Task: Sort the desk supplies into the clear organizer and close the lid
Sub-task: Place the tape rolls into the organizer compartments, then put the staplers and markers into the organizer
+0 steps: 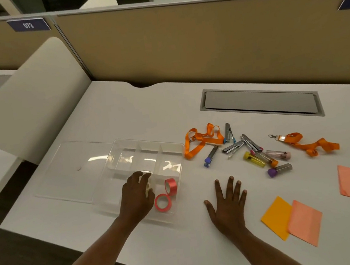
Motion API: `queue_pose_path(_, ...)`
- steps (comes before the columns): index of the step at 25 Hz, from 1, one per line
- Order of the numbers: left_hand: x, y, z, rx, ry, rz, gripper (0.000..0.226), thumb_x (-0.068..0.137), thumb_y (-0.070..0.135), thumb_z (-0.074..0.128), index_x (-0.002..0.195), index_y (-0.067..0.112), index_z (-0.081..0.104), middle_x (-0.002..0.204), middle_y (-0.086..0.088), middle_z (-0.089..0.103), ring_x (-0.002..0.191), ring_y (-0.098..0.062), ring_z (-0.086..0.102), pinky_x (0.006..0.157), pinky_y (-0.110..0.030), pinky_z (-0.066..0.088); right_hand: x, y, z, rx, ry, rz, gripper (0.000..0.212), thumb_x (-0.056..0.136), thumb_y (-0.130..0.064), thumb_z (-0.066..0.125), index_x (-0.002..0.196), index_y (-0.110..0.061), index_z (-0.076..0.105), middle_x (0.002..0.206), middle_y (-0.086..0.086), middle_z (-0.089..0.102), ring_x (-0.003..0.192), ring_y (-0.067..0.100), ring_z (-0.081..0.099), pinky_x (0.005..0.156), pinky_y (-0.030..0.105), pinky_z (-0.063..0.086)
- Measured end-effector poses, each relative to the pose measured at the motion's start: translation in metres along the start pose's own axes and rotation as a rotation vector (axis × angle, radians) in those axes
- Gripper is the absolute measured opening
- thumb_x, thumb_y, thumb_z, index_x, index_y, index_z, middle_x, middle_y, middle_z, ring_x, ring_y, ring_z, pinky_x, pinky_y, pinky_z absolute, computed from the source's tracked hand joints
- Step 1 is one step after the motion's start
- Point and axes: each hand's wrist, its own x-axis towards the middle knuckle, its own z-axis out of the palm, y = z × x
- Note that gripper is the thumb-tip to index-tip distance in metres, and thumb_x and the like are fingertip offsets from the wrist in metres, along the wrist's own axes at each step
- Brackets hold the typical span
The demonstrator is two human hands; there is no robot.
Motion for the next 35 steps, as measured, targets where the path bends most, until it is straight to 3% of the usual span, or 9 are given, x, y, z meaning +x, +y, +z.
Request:
queue_pose_path(3, 0.021, 0.034, 0.004, -0.039, 0.025, 0.050, 0.053, 0.077, 0.028, 0.066, 0.127, 0.018, 0.054, 0.127, -0.010, 0.055, 0.113, -0.029, 0.053, 0.089, -0.042, 0.047, 0.004, -0.001, -0.019, 0.023, -0.047, 0.006, 0.076, 0.091, -0.065, 0.029, 0.152, -0.021, 0.029, 0.163, 0.022, 0.006, 0.149, 0.045, 0.002, 0.119, 0.057, 0.007)
queue_pose_path(6, 0.045, 0.081, 0.016, -0.053, 0.011, 0.130, 0.051, 0.078, 0.029, 0.066, 0.126, 0.017, 0.055, 0.126, -0.012, 0.056, 0.112, -0.029, 0.055, 0.089, -0.040, 0.047, 0.012, 0.014, -0.047, 0.063, -0.091, -0.009, 0.061, 0.096, -0.056, 0.038, 0.146, -0.022, 0.039, 0.162, 0.010, 0.020, 0.149, 0.032, 0.016, 0.119, 0.044, 0.021)
queue_pose_path(9, 0.069, 0.129, 0.033, -0.075, -0.041, 0.164, 0.049, 0.080, 0.030, 0.069, 0.126, 0.017, 0.056, 0.131, -0.011, 0.056, 0.114, -0.027, 0.057, 0.090, -0.038, 0.049, 0.020, 0.035, -0.073, 0.106, -0.104, -0.044, 0.046, 0.096, -0.049, 0.044, 0.132, -0.022, 0.052, 0.143, 0.001, 0.049, 0.130, 0.019, 0.045, 0.103, 0.032, 0.040)
queue_pose_path(11, 0.085, 0.152, 0.048, -0.109, -0.102, 0.116, 0.050, 0.083, 0.033, 0.067, 0.130, 0.020, 0.054, 0.137, -0.007, 0.053, 0.119, -0.024, 0.054, 0.096, -0.036, 0.048, 0.024, 0.047, -0.086, 0.123, -0.111, -0.054, 0.040, 0.096, -0.048, 0.046, 0.126, -0.024, 0.055, 0.129, -0.003, 0.056, 0.117, 0.015, 0.052, 0.092, 0.029, 0.043)
queue_pose_path(17, 0.130, 0.203, 0.086, -0.006, -0.157, 0.141, 0.053, 0.089, 0.035, 0.059, 0.137, 0.015, 0.045, 0.138, -0.011, 0.050, 0.121, -0.028, 0.051, 0.097, -0.036, 0.045, 0.049, 0.081, -0.110, 0.128, -0.003, -0.035, 0.034, 0.094, -0.050, 0.047, 0.120, -0.030, 0.058, 0.120, -0.009, 0.061, 0.110, 0.010, 0.056, 0.084, 0.028, 0.046)
queue_pose_path(23, 0.150, 0.209, 0.104, -0.024, -0.218, -0.115, 0.033, 0.082, 0.013, 0.065, 0.114, 0.008, 0.057, 0.102, -0.011, 0.066, 0.087, -0.025, 0.065, 0.069, -0.032, 0.053, 0.098, 0.090, -0.130, 0.130, 0.122, -0.046, 0.031, 0.093, -0.040, 0.055, 0.120, -0.027, 0.062, 0.120, -0.003, 0.065, 0.113, 0.017, 0.059, 0.089, 0.033, 0.049)
queue_pose_path(28, 0.161, 0.193, 0.108, -0.172, -0.281, -0.201, 0.034, 0.089, 0.014, 0.056, 0.123, 0.013, 0.052, 0.115, -0.005, 0.064, 0.101, -0.020, 0.063, 0.078, -0.029, 0.052, 0.138, 0.074, -0.133, 0.078, 0.085, -0.203, 0.043, 0.093, -0.015, 0.055, 0.135, -0.020, 0.054, 0.136, 0.003, 0.057, 0.124, 0.024, 0.053, 0.096, 0.037, 0.048)
queue_pose_path(31, 0.160, 0.186, 0.101, -0.258, -0.285, -0.238, 0.024, 0.088, 0.013, 0.056, 0.112, 0.012, 0.056, 0.105, -0.006, 0.066, 0.094, -0.021, 0.062, 0.071, -0.027, 0.048, 0.154, 0.064, -0.130, -0.025, 0.031, -0.319, 0.052, 0.091, -0.006, 0.055, 0.141, -0.018, 0.047, 0.144, 0.007, 0.051, 0.130, 0.028, 0.047, 0.102, 0.039, 0.046)
queue_pose_path(35, 0.152, 0.175, 0.084, -0.448, -0.308, -0.333, 0.010, 0.089, 0.014, 0.059, 0.099, 0.014, 0.058, 0.089, -0.008, 0.069, 0.075, -0.020, 0.061, 0.058, -0.026, 0.044, 0.162, 0.059, -0.125, -0.178, -0.036, -0.379, 0.048, 0.095, -0.012, 0.056, 0.141, -0.016, 0.045, 0.144, 0.012, 0.047, 0.130, 0.031, 0.043, 0.101, 0.042, 0.043)
